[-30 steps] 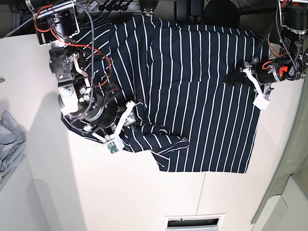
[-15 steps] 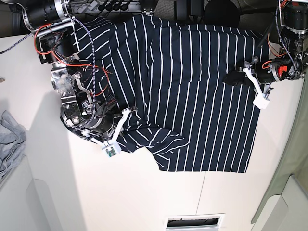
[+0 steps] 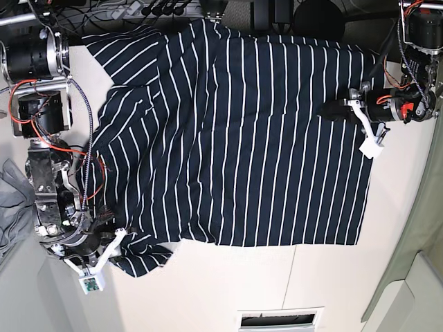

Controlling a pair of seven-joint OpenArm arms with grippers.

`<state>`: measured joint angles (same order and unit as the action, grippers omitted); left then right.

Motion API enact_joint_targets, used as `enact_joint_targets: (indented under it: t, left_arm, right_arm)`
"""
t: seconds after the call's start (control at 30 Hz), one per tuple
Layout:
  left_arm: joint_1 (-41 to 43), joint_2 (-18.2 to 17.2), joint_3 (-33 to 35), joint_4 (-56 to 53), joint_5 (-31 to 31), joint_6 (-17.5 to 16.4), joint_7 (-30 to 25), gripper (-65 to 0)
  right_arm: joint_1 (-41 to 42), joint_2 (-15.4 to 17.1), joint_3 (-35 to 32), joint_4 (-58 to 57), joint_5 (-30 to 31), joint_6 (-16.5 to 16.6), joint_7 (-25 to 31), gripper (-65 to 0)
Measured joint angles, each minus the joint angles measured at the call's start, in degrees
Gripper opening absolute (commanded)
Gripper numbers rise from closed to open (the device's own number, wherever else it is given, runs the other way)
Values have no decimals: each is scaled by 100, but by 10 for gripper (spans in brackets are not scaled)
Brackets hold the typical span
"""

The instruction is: Layout the t-shirt on the table in an organized manner, then fold the t-shirt properly

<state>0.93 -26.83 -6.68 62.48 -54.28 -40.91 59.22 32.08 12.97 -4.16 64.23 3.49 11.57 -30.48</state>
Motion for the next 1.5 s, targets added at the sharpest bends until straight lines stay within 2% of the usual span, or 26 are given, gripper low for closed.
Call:
enact_joint_targets:
  t: [0.13, 0.27, 0.4, 0.47, 0.63, 0.7, 0.8, 1.03, 1.17, 1.2, 1.27, 1.33, 1.4, 1.5]
  left_arm:
    - [-59, 0, 9, -4, 24, 13, 55, -589]
    - [-61, -50, 26, -13, -24, 13, 50, -588]
    - [-59, -337, 35, -24, -275, 37, 83, -485]
    - [-59, -553, 33, -26, -328, 79, 101, -459]
    - [-31, -1014, 28, -33, -514, 109, 142, -458]
    - [-33, -1084, 28, -33, -540, 114, 140, -458]
    - [-31, -1091, 28, -35, -527, 118, 144, -458]
    - [-31, -1078, 31, -35, -476, 120, 55, -458]
    - [-31, -1036, 31, -35, -105, 122, -221, -459]
    - [-31, -999, 31, -35, 20, 120, -225, -459]
    - [-31, -890, 28, -35, 173, 120, -229, -459]
    - [-33, -804, 24, -33, 356, 98, -389, -459]
    - [-35, -721, 20, -24, 616, 72, -588, -460]
    - [-42, -645, 17, -22, 863, 52, -769, -460]
  right_arm:
    - [-114, 9, 452, 0, 516, -4, -894, -347]
    - [-584, 15, 922, 402, 1207, 417, -1346, -347]
    - [-1364, -28, 1493, 1355, 1950, 787, -1700, -347]
    - [-1709, -11, 1738, 1648, 2151, 852, -1878, -347]
    - [-2575, -24, 2337, 1725, 2409, 1023, -1827, -347]
    - [-2863, -28, 2597, 1720, 2546, 1172, -1746, -346]
    - [-3128, -26, 2870, 1720, 2677, 1213, -1460, -346]
    - [-3272, -79, 2739, 1231, 2824, 1250, -1325, -346]
    - [-3254, -190, 2435, 914, 3130, 1550, -1174, -347]
    - [-3244, -221, 2347, 879, 3130, 1550, -1091, -357]
    - [-3241, -269, 2170, 852, 3123, 1556, -997, -429]
    - [-3241, -317, 2044, 839, 3126, 1572, -940, -525]
    - [-3222, -326, 2002, 824, 3095, 1720, -953, -646]
    - [-3123, -313, 2059, 835, 3008, 1829, -1029, -650]
